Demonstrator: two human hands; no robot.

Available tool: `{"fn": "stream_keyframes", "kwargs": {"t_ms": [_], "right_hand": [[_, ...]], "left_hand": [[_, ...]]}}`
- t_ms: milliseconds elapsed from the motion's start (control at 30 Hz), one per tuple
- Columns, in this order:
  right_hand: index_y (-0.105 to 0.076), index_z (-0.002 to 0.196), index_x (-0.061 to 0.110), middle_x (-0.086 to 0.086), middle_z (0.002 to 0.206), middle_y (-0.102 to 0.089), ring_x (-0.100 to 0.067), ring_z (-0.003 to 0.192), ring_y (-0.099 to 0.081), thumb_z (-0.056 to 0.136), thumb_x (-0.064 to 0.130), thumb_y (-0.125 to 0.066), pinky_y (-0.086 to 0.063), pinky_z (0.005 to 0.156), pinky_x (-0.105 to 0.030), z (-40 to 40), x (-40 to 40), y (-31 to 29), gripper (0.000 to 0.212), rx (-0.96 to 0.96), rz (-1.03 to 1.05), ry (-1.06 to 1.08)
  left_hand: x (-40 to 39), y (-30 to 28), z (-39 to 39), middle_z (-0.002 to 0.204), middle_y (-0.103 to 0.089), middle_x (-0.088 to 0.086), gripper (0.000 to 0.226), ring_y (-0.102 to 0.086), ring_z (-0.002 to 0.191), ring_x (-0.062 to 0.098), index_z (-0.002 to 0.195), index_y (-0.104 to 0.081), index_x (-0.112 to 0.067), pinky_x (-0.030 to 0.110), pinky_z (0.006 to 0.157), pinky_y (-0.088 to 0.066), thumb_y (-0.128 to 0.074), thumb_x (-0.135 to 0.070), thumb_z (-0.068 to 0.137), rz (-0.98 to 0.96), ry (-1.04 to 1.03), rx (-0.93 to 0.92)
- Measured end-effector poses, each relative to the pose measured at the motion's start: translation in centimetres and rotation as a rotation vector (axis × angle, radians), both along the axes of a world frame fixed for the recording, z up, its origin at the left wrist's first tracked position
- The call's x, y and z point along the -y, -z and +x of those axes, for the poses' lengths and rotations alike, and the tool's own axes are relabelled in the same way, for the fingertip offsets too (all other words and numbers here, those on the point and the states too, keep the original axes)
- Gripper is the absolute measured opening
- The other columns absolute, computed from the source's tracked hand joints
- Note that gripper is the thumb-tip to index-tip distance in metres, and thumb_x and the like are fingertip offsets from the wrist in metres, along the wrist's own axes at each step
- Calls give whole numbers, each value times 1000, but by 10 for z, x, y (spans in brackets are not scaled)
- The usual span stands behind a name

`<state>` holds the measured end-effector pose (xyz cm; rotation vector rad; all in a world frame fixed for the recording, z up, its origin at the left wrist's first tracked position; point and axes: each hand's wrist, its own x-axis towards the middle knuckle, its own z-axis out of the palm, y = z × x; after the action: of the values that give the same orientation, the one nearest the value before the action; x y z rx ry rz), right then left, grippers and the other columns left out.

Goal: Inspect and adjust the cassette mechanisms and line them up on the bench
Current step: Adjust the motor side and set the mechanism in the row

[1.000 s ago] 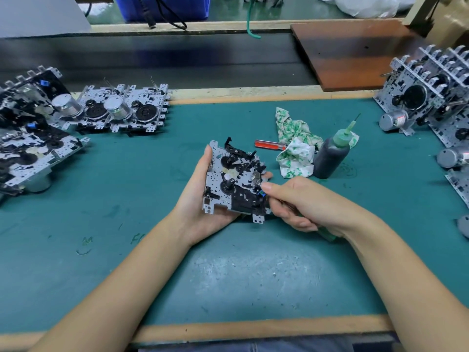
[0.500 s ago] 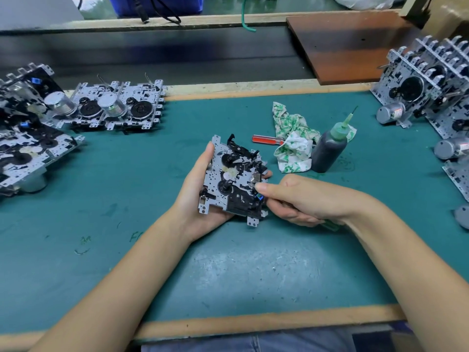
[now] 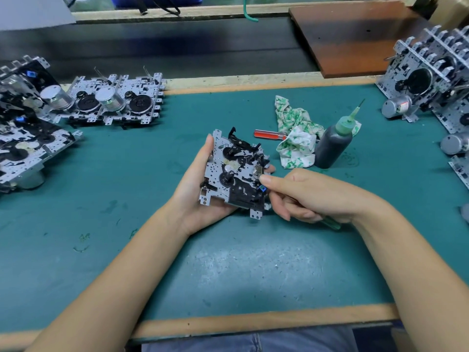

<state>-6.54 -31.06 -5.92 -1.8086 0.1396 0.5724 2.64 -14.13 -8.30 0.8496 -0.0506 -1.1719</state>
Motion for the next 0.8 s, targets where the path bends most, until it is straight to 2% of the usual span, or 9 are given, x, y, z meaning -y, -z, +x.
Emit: {"fn": "stream_keyframes", "kwargs": {"t_ms": [200, 267, 333, 400, 467, 567, 633, 733, 800], "right_hand": [[-69, 62, 18, 1, 37, -45, -12, 32, -34, 97, 43, -40, -33, 41, -17, -5, 7, -7, 52, 275, -141, 304], [-70, 72, 22, 0, 45, -55, -9, 40, -47, 98, 40, -40, -40, 53, -22, -6, 8, -1, 44, 408, -423, 390], [-68, 88, 24, -2, 70, -67, -19, 69, -62, 99, 37, -38, -46, 69, -33, -7, 5, 4, 34, 460, -877, 333], [-65, 109, 25, -1, 100, -67, -28, 96, -60, 98, 31, -43, -47, 76, -37, -10, -2, 5, 25, 551, -1098, 258], [-57, 126, 24, 1, 111, -61, -23, 107, -54, 92, 26, -54, -42, 78, -33, -12, -6, 3, 35, 660, -1069, 148], [-51, 134, 15, -5, 115, -58, -25, 111, -50, 79, 20, -69, -35, 94, -32, -18, -7, 2, 58, 746, -1017, -18], [-53, 132, 11, -8, 115, -59, -28, 111, -52, 74, 22, -76, -37, 98, -38, -25, -8, 4, 63, 784, -1063, -13], [-56, 128, 7, -8, 112, -61, -29, 109, -55, 73, 30, -79, -40, 97, -40, -41, -11, 10, 64, 809, -1087, 43], [-56, 129, 6, -7, 110, -62, -27, 106, -55, 74, 34, -77, -38, 96, -36, -51, -14, 14, 65, 827, -1076, 77]], "left_hand": [[-5, 1, 7, 128, -58, 22, 67, -58, 116, 39, 116, -67, -5, 50, 91, -51, -34, -58, 93, -63, 19, -38], [-11, -2, 12, 129, -57, 25, 67, -53, 119, 47, 115, -68, -5, 55, 96, -46, -32, -58, 95, -85, 81, -41], [-17, -4, 17, 129, -57, 22, 64, -49, 121, 49, 115, -69, -8, 58, 99, -42, -31, -56, 96, -106, 171, -24], [-21, -5, 19, 132, -55, 22, 62, -45, 123, 51, 119, -67, -10, 60, 102, -39, -31, -55, 96, -111, 270, -4], [-22, -7, 19, 136, -51, 23, 60, -42, 125, 51, 126, -62, -12, 61, 103, -37, -32, -55, 95, -108, 373, 6], [-22, -10, 15, 139, -46, 26, 58, -48, 119, 51, 136, -52, -12, 63, 103, -35, -41, -52, 94, -111, 510, 19], [-23, -11, 13, 139, -45, 27, 58, -49, 118, 50, 138, -48, -7, 63, 104, -33, -45, -47, 96, -144, 582, -37], [-27, -13, 13, 139, -45, 27, 55, -44, 127, 43, 138, -44, 1, 53, 112, -20, -29, -38, 103, -238, 561, -145], [-26, -12, 13, 134, -53, 19, 51, -50, 124, 34, 132, -54, -3, 49, 111, -32, -35, -40, 101, -165, 571, -76]]}}
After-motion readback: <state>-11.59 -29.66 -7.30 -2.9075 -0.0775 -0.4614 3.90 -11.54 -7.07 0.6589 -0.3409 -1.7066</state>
